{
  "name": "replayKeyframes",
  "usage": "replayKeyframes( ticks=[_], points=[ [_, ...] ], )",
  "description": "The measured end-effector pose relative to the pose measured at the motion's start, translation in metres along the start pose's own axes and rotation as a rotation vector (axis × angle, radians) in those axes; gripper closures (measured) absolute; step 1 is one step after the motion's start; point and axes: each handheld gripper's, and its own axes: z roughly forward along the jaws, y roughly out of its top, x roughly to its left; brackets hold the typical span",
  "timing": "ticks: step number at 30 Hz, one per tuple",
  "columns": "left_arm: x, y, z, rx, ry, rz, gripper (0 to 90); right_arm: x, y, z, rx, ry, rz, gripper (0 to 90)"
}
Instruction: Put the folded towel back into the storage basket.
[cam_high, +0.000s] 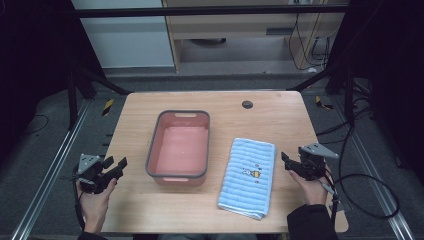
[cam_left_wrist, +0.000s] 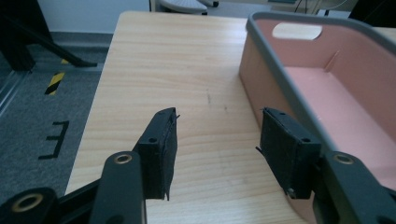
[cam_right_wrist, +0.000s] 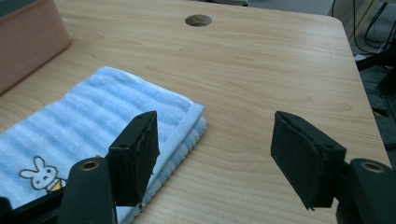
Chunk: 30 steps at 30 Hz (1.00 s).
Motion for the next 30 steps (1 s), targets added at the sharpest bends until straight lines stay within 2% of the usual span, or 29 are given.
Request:
replayKeyframes(
  ticks=[4, 6, 8, 9, 13, 17, 27, 30],
  points=[
    [-0.006, 0.005, -0.006, -0.016, -0.01, 0.015, 43.3, 0.0, 0.002, -0.002, -0.015, 0.01, 0.003, 30.9],
    [-0.012, 0.011, -0.011, -0.034, -0.034, 0.01, 41.9, 0.001, 0.006, -0.005, -0.034, 0.026, -0.005, 29.4],
    [-0.014, 0.012, -0.012, -0.039, -0.041, 0.008, 40.7, 0.001, 0.009, -0.007, -0.042, 0.034, -0.005, 28.8],
    [-0.017, 0.015, -0.016, -0.054, -0.06, 0.011, 40.3, 0.001, 0.01, -0.008, -0.049, 0.036, -0.005, 28.3],
    [-0.023, 0.02, -0.019, -0.072, -0.069, 0.026, 39.4, 0.001, 0.012, -0.011, -0.053, 0.061, 0.01, 27.4],
    [-0.03, 0.028, -0.028, -0.106, -0.096, 0.025, 38.2, 0.004, 0.017, -0.012, -0.06, 0.069, -0.003, 27.3],
    [-0.047, 0.034, -0.029, -0.118, -0.115, 0.063, 38.0, 0.007, 0.037, -0.013, -0.097, 0.091, -0.002, 26.2],
    [-0.057, 0.036, -0.027, -0.12, -0.137, 0.076, 38.1, 0.008, 0.042, -0.014, -0.107, 0.09, -0.015, 26.2]
  ],
)
